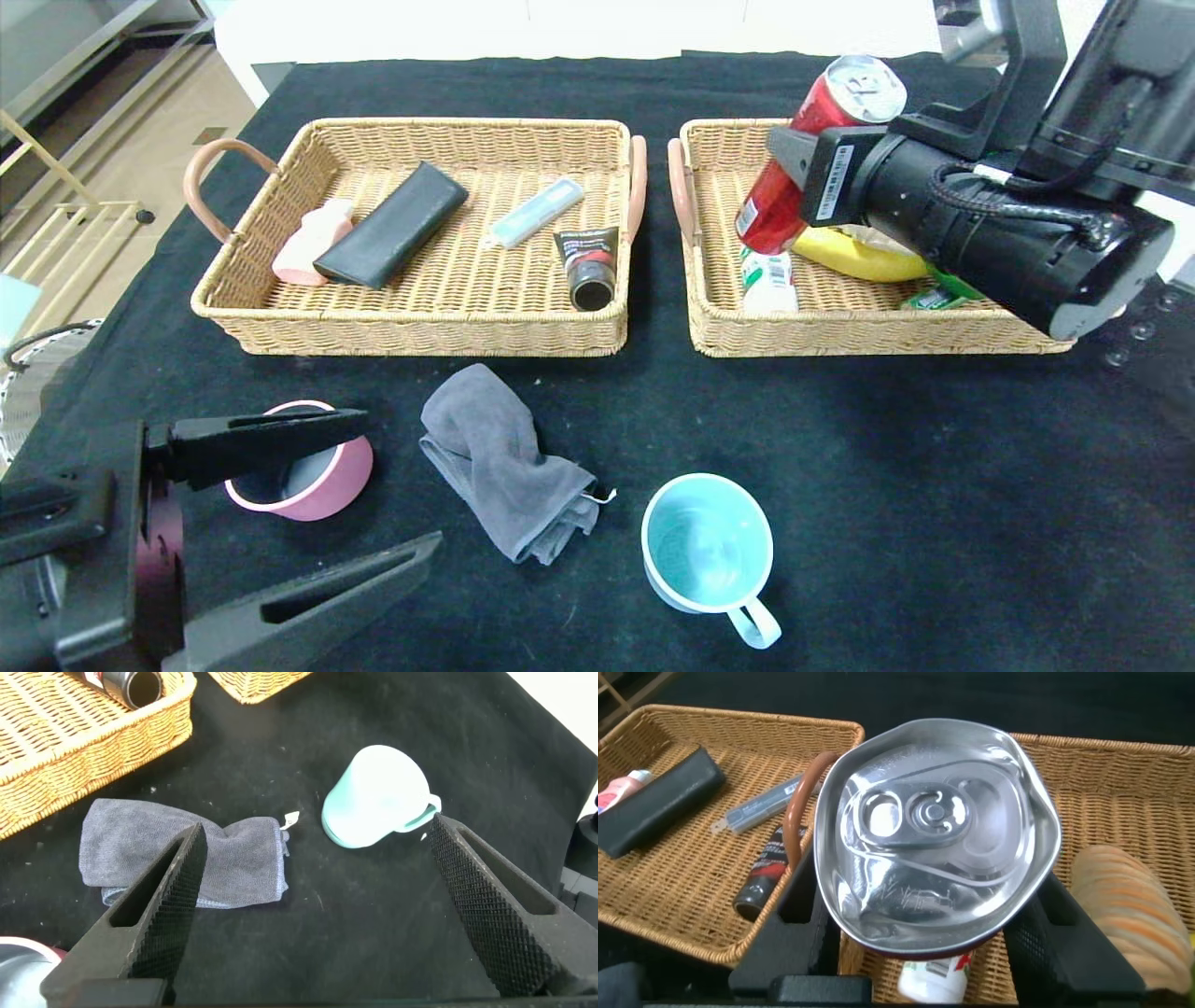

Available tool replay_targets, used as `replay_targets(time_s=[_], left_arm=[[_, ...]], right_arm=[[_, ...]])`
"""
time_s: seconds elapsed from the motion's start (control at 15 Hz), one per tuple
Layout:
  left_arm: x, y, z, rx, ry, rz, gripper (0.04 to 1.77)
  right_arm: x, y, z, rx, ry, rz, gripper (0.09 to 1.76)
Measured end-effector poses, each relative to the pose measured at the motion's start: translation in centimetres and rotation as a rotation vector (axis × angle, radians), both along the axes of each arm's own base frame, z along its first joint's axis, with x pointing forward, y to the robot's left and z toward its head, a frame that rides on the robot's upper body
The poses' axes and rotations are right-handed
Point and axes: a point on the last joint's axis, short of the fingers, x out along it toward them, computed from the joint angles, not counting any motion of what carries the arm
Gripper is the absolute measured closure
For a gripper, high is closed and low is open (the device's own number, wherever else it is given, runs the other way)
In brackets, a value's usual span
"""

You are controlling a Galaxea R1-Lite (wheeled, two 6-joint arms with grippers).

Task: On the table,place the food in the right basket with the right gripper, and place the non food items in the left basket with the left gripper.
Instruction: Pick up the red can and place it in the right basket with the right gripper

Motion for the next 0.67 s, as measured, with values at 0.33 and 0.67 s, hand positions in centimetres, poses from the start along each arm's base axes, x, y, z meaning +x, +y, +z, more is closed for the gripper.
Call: replay_targets(time_s=[0.33,0.67], left_arm=[[0.0,0.0,0.0,0.000,-0.001,0.001,0.09],[0.0,0.0,0.0,-0.001,-0.001,0.003,0.09]], right_arm=[[2.6,1.8,0.0,0.019,-0.020,0.000,0.83],[5.0,3.0,-1.3,0.021,-0.008,-0.043,0.83]])
